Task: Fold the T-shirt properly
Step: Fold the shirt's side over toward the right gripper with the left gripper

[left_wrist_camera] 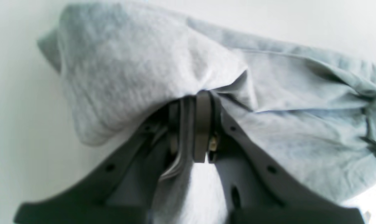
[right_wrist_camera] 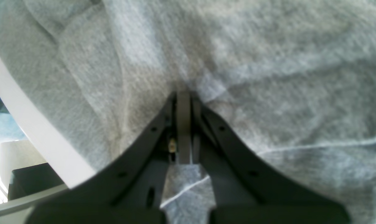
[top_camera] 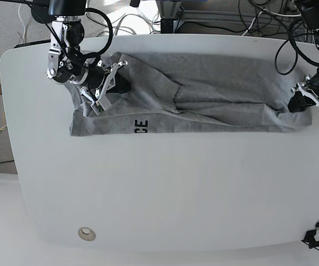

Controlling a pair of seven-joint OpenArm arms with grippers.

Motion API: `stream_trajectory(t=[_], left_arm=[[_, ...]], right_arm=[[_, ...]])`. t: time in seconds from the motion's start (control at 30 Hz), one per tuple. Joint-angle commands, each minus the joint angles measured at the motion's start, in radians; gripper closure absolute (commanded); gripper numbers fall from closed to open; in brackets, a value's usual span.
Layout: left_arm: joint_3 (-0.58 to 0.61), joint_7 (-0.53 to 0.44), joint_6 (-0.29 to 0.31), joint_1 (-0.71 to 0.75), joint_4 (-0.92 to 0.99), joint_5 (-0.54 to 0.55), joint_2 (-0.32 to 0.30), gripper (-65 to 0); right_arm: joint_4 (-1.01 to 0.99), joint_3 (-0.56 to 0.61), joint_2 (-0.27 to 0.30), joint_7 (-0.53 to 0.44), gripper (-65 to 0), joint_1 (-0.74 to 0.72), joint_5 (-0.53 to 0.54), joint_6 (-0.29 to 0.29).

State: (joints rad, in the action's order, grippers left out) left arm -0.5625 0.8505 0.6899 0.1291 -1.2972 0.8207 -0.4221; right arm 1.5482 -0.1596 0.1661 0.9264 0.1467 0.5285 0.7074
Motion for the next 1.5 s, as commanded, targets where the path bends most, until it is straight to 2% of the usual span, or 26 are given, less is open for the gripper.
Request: stream_trajectory(t=[0.0,0.1,0.27,0.43,0.57,0.73,0.9,1.07,1.27,1.47], left_arm=[[-0.004,0.033,0.008,0.001,-0.094,0.021,-0.017,0.0],[-0.004,0.102,0.008,0.025,-0.210,0.022,-0.011,0.0],[0.003,0.183,0.008,0.050,-0.342,0.022,0.033,0.0],[0.025,0.263,0.008,0.045,-0.411,0.022,0.153,0.0],[0.112,0.266,0.008,0.024,-0.411,0.019,0.222,0.0],[0.167,0.266,0.008,-0.001,-0.411,0.016,0.317,0.0],[0.255,0.266,0.008,-0.032,-0.408,0.016,0.378,0.0],[0.272,0.266,0.008,-0.050,-0.405,0.015,0.434,0.0],[0.375,0.266,0.008,-0.050,-0.405,0.015,0.443,0.0],[0.378,0.266,0.008,-0.050,-0.405,0.015,0.450,0.0]], right_arm=[[0.001,0.001,0.010,0.050,0.0,0.004,-0.044,-0.009],[0.001,0.001,0.010,0.050,0.0,0.004,-0.044,-0.009],[0.001,0.001,0.008,0.050,0.0,0.004,-0.044,-0.009],[0.001,0.001,0.006,0.050,0.0,0.004,-0.044,-0.009],[0.001,0.001,0.005,0.050,0.0,0.004,-0.044,-0.009],[0.001,0.001,0.005,0.050,0.0,0.006,-0.044,-0.009],[0.002,0.001,0.005,0.050,0.0,0.014,-0.044,-0.009],[0.002,0.001,0.005,0.049,0.0,0.017,-0.044,-0.009],[0.002,0.001,0.005,0.049,0.0,0.017,-0.044,-0.009],[0.002,0.001,0.003,0.049,0.0,0.015,-0.044,-0.009]])
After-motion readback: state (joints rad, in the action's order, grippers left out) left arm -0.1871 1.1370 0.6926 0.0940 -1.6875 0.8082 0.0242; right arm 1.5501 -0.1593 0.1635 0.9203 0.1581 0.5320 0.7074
